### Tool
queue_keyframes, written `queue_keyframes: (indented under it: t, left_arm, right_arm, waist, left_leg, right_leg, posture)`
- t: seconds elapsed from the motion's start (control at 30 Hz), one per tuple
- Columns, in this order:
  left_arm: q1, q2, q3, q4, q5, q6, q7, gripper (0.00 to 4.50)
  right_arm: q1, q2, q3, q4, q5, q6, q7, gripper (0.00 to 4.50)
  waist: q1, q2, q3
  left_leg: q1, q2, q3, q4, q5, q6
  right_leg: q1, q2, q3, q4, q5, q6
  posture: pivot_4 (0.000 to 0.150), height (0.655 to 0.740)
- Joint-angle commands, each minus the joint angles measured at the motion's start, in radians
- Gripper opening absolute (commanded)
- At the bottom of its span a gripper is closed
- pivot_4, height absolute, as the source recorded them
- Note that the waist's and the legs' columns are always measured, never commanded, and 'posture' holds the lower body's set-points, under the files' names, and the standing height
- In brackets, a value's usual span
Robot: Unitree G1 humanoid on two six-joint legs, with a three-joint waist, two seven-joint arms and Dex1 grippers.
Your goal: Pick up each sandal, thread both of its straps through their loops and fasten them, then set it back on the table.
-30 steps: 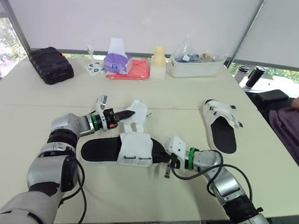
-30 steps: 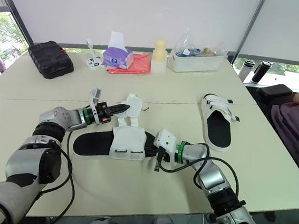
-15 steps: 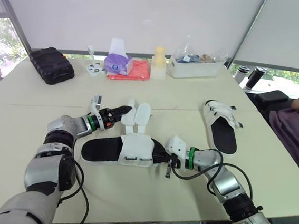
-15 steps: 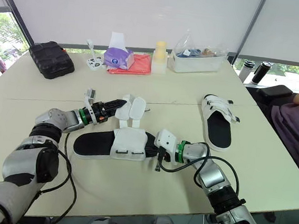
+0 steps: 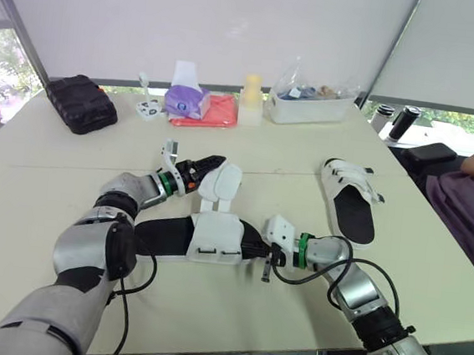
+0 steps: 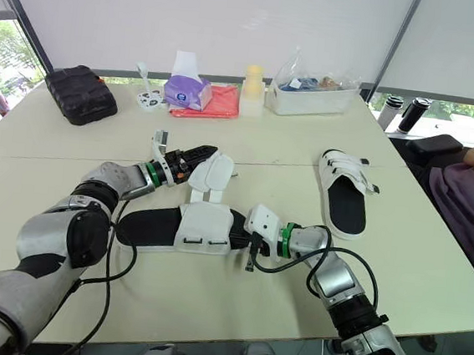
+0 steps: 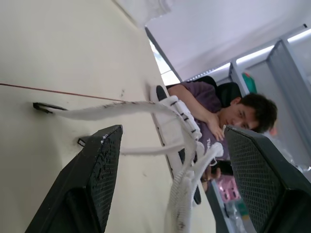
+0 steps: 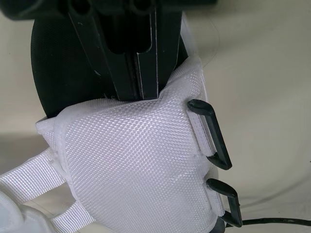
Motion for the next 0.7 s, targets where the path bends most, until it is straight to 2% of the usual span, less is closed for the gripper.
queue_keyframes:
  t: [0.03, 0.13, 0.17, 0.23, 0.27, 0.3, 0.33, 0.4, 0.43, 0.6, 0.7]
  left_arm:
    - [-0.036, -0.022, 0.001, 0.008, 0.025, -0.028, 0.014, 3.41]
    - [-0.041, -0.035, 0.021, 0.019, 0.03, -0.053, 0.057, 3.41]
    - [-0.042, -0.039, 0.026, 0.022, 0.031, -0.062, 0.071, 3.03]
    - [-0.044, -0.042, 0.028, 0.024, 0.034, -0.07, 0.08, 2.66]
    - [-0.045, -0.041, 0.028, 0.024, 0.036, -0.07, 0.078, 2.04]
    - [-0.046, -0.04, 0.028, 0.025, 0.038, -0.069, 0.073, 1.78]
    - [-0.047, -0.036, 0.026, 0.024, 0.042, -0.067, 0.067, 1.19]
    - [-0.049, -0.031, 0.027, 0.024, 0.047, -0.063, 0.059, 0.29]
    - [-0.051, -0.024, 0.027, 0.023, 0.048, -0.057, 0.052, 0.07]
    - [-0.062, 0.033, 0.016, 0.011, 0.059, -0.016, -0.017, 0.07]
    - [-0.058, 0.076, -0.039, -0.003, 0.102, 0.032, -0.11, 0.07]
  right_arm:
    - [0.06, -0.006, 0.054, 0.093, -0.092, 0.056, -0.03, 0.0]
    - [0.066, -0.005, 0.053, 0.09, -0.095, 0.055, -0.036, 0.0]
    - [0.067, -0.005, 0.053, 0.09, -0.095, 0.054, -0.039, 0.0]
    - [0.069, -0.005, 0.052, 0.09, -0.097, 0.053, -0.045, 0.0]
    - [0.07, -0.005, 0.051, 0.09, -0.098, 0.053, -0.049, 0.0]
    - [0.071, -0.005, 0.049, 0.089, -0.097, 0.053, -0.052, 0.0]
    - [0.072, -0.005, 0.048, 0.088, -0.097, 0.053, -0.054, 0.0]
    - [0.073, -0.005, 0.047, 0.088, -0.096, 0.053, -0.056, 0.0]
    - [0.073, -0.006, 0.047, 0.089, -0.096, 0.051, -0.057, 0.0]
    - [0.073, -0.004, 0.049, 0.092, -0.096, 0.049, -0.06, 0.0]
    - [0.072, -0.003, 0.049, 0.098, -0.096, 0.044, -0.06, 0.0]
  waist:
    - [0.0, 0.0, 0.0]
    - [-0.001, 0.0, 0.0]
    - [-0.001, 0.0, 0.0]
    - [0.0, 0.0, 0.0]
    - [0.0, 0.0, 0.0]
    - [0.0, 0.0, 0.0]
    - [0.0, 0.0, 0.0]
    - [0.0, 0.0, 0.0]
    - [0.0, 0.0, 0.0]
    - [-0.001, 0.0, 0.0]
    - [-0.001, 0.0, 0.0]
  left_leg:
    - [0.0, 0.0, 0.0, 0.0, 0.0, 0.0]
    - [0.0, 0.0, 0.0, 0.0, 0.0, 0.0]
    - [0.001, 0.0, 0.0, 0.0, 0.0, 0.0]
    - [0.0, 0.0, 0.0, 0.0, 0.0, 0.0]
    - [0.0, 0.0, 0.0, 0.0, 0.0, 0.0]
    - [0.001, 0.0, 0.0, 0.0, 0.0, 0.0]
    - [0.0, 0.0, 0.0, 0.0, 0.0, 0.0]
    - [0.001, 0.0, 0.0, 0.0, 0.0, 0.0]
    - [0.001, 0.0, 0.0, 0.0, 0.0, 0.0]
    - [0.001, 0.0, 0.0, 0.0, 0.0, 0.0]
    - [0.001, 0.0, 0.0, 0.0, 0.0, 0.0]
  right_leg:
    - [0.0, 0.0, 0.0, 0.0, 0.0, 0.0]
    - [0.0, 0.0, 0.0, 0.0, 0.0, 0.0]
    - [0.0, 0.0, 0.0, 0.0, 0.0, 0.0]
    - [0.0, 0.0, 0.0, 0.0, 0.0, 0.0]
    - [0.001, 0.0, 0.0, 0.0, 0.0, 0.0]
    - [0.001, 0.0, 0.0, 0.0, 0.0, 0.0]
    - [0.001, 0.0, 0.0, 0.0, 0.0, 0.0]
    - [0.001, 0.0, 0.0, 0.0, 0.0, 0.0]
    - [0.001, 0.0, 0.0, 0.0, 0.0, 0.0]
    - [0.001, 0.001, 0.0, 0.0, 0.0, 0.0]
    - [0.001, 0.001, 0.0, 0.0, 0.0, 0.0]
  posture:
    - [0.15, 0.74]
    - [0.15, 0.74]
    - [0.15, 0.74]
    - [0.15, 0.74]
    - [0.15, 0.74]
    - [0.15, 0.74]
    - [0.15, 0.74]
    - [0.15, 0.74]
    - [0.15, 0.74]
    - [0.15, 0.74]
    - [0.15, 0.74]
